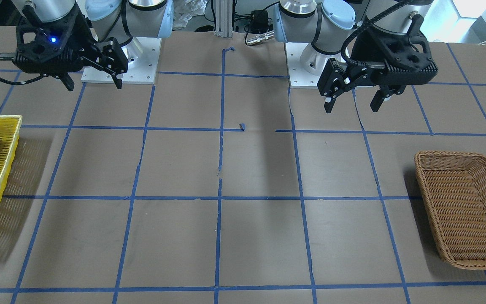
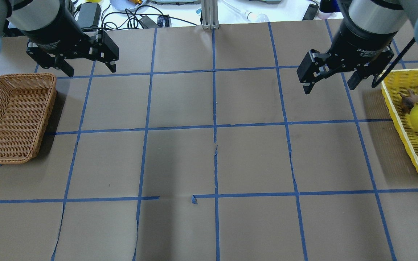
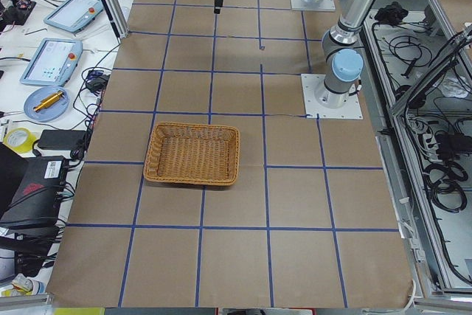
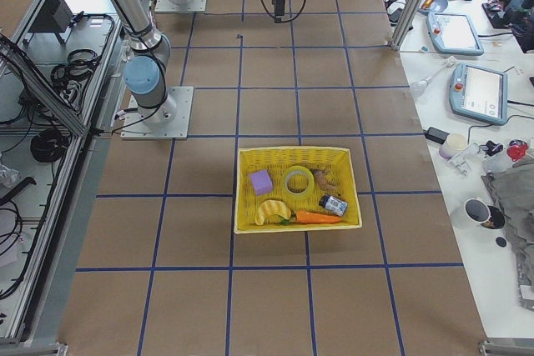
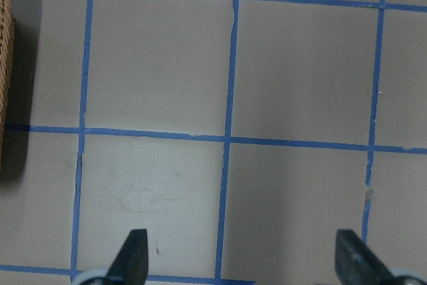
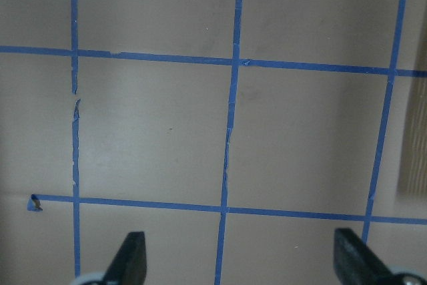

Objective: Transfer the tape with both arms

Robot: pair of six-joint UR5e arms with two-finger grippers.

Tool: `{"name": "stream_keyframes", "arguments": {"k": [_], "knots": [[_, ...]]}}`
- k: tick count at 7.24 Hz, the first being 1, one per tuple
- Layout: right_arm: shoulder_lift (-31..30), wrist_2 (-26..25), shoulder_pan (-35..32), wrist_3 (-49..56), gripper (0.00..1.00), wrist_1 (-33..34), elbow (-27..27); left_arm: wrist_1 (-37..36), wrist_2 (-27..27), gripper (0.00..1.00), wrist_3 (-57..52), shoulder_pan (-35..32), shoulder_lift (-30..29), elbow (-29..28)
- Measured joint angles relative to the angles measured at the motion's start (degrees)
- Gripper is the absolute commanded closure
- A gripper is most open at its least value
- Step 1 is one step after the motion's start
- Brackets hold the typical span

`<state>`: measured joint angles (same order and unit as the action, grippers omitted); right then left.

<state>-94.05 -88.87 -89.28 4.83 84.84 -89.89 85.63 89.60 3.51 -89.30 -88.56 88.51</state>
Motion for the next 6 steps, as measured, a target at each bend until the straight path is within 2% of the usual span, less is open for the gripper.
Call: {"name": "stream_keyframes", "arguments": {"k": [6], "knots": [[0.0, -0.1, 0.0, 0.0, 0.00, 0.0, 0.0, -0.6, 0.2, 0.00, -0.3, 0.0, 0.2, 0.3]]}}
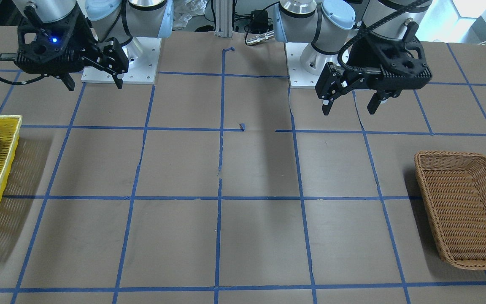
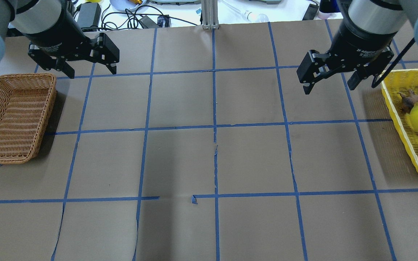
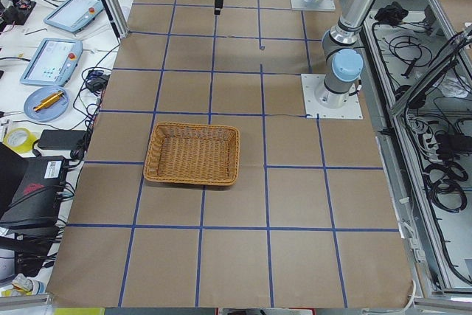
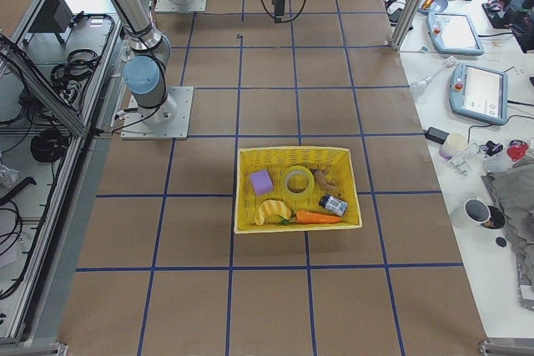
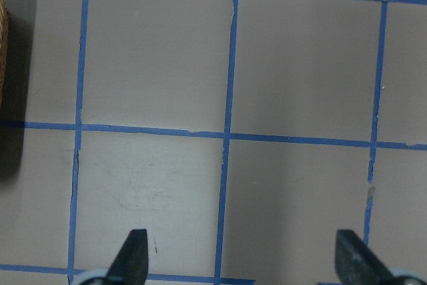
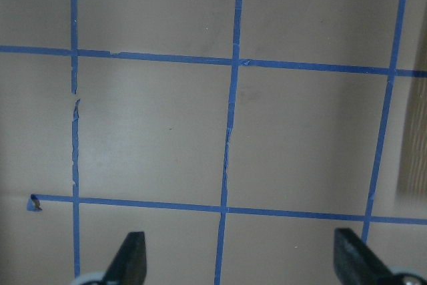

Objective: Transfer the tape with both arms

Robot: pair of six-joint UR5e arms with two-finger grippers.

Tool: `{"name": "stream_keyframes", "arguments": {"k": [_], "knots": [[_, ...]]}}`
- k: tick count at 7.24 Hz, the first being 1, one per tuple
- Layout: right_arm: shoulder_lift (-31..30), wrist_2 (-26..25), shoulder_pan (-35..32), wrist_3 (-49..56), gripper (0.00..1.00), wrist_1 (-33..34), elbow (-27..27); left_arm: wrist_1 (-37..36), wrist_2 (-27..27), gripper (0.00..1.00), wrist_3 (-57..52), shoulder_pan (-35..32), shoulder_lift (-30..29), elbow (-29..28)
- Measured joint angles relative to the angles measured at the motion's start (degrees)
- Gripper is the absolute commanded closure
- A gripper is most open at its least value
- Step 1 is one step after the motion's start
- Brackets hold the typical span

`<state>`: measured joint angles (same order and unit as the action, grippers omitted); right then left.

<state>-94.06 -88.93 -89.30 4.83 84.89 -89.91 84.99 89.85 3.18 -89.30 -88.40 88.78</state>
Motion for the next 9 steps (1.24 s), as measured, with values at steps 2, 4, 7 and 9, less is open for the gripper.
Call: {"name": "stream_keyframes", "arguments": {"k": [2, 4, 7, 9], "knots": [[0.0, 0.0, 0.0, 0.0, 0.00, 0.0, 0.0, 0.1, 1.1, 0.00, -0.2, 0.2, 0.5, -0.1], [0.0, -0.1, 0.0, 0.1, 0.00, 0.0, -0.1, 0.3, 2.8, 0.00, -0.1, 0.3, 1.1, -0.2], [0.0, -0.9, 0.1, 0.1, 0.00, -0.1, -0.1, 0.4, 2.7, 0.00, 0.0, 0.2, 1.1, -0.3], [0.0, -1.2, 0.0, 0.1, 0.00, -0.1, -0.1, 0.7, 1.4, 0.00, -0.1, 0.5, 1.1, -0.7]]}}
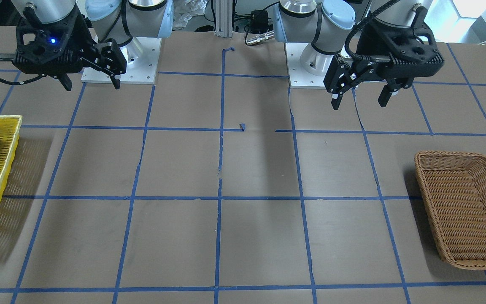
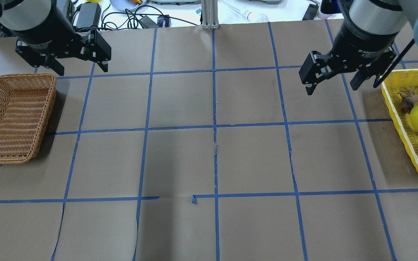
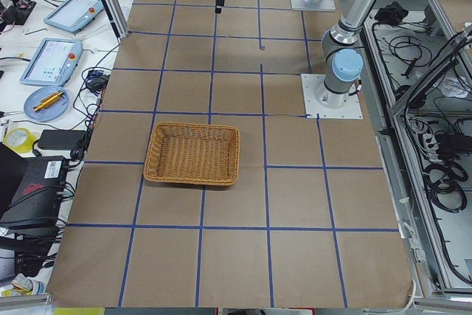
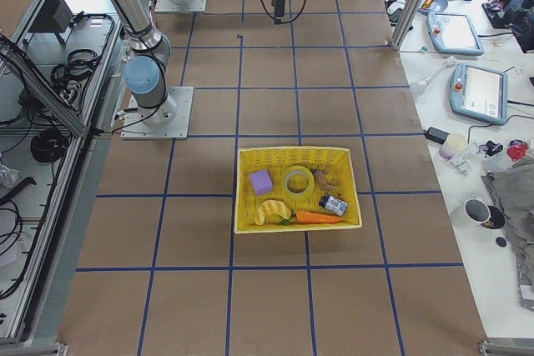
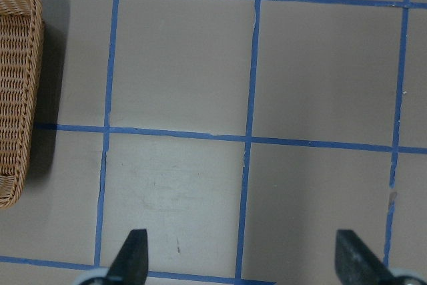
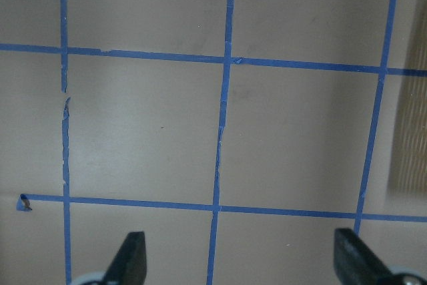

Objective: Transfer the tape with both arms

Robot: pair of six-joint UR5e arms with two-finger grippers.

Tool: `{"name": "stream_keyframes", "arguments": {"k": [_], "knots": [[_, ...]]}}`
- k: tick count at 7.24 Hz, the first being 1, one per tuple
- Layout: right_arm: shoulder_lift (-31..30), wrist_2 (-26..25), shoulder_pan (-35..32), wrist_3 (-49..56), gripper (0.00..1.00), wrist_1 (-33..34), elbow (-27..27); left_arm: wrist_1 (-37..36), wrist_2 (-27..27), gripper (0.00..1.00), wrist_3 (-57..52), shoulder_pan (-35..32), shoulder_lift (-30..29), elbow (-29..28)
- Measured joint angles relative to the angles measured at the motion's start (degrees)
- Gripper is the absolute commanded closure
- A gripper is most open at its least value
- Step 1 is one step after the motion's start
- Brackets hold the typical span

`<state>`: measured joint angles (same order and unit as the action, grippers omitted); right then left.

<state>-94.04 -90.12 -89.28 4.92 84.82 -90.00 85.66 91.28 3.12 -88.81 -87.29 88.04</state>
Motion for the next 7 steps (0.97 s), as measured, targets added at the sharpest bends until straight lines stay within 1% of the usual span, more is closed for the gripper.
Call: {"name": "stream_keyframes", "arguments": {"k": [7], "knots": [[0.0, -0.1, 0.0, 0.0, 0.00, 0.0, 0.0, 1.4, -0.3, 0.00, 0.0, -0.1, 0.0, -1.0]]}}
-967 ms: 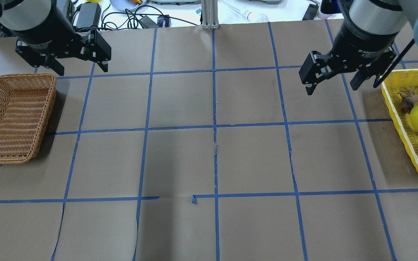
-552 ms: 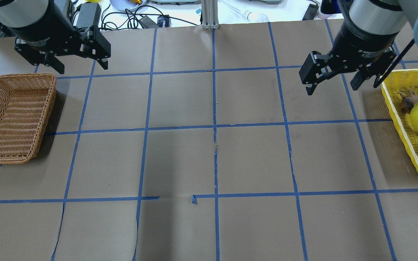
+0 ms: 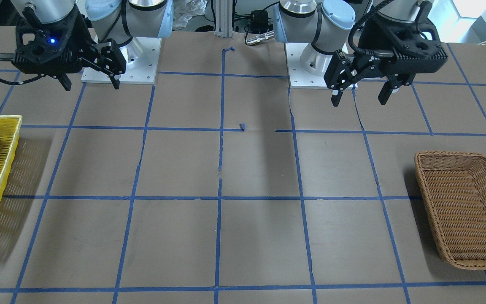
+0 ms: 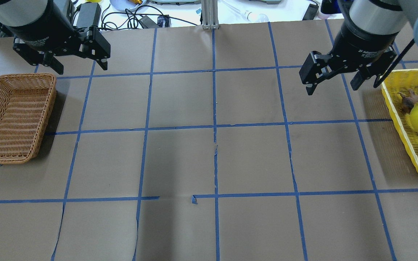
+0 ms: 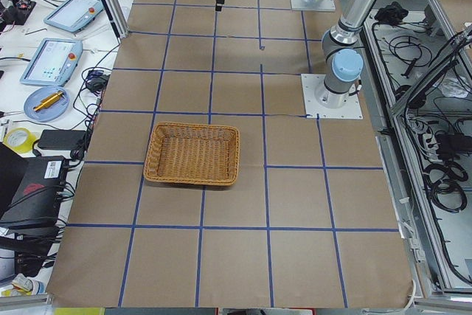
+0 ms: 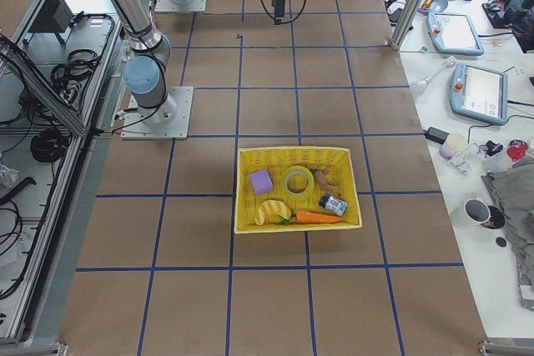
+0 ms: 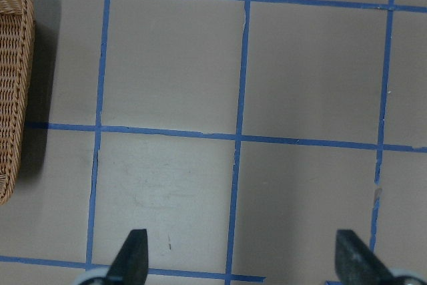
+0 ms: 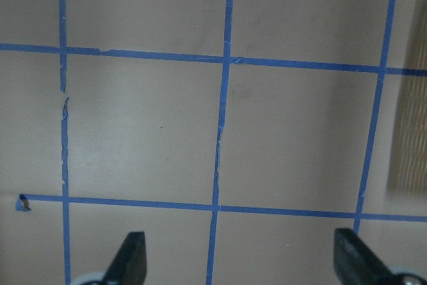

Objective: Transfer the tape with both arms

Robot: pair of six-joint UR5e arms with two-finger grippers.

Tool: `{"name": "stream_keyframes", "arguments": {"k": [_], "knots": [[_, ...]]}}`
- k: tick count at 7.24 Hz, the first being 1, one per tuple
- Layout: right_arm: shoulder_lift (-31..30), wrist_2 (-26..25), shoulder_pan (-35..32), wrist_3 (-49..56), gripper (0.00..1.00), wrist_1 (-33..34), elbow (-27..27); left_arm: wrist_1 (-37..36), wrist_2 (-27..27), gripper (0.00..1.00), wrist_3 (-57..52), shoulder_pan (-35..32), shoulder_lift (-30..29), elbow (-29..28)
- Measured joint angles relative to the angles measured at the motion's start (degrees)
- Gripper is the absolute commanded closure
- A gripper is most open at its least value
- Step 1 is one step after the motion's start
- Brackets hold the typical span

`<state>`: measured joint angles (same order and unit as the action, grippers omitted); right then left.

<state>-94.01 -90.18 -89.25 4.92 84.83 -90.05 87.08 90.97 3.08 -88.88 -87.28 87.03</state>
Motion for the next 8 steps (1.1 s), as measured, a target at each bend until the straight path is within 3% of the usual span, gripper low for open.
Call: {"name": "stream_keyframes", "arguments": {"k": [6, 8], "knots": [[0.0, 0.0, 0.0, 0.0, 0.00, 0.0, 0.0, -0.5, -0.5, 0.00, 0.0, -0.1, -0.2, 0.4], [0.0, -0.1, 0.0, 0.0, 0.00, 0.0, 0.0, -0.7, -3.0, 0.00, 0.2, 0.0, -0.3, 0.1]]}}
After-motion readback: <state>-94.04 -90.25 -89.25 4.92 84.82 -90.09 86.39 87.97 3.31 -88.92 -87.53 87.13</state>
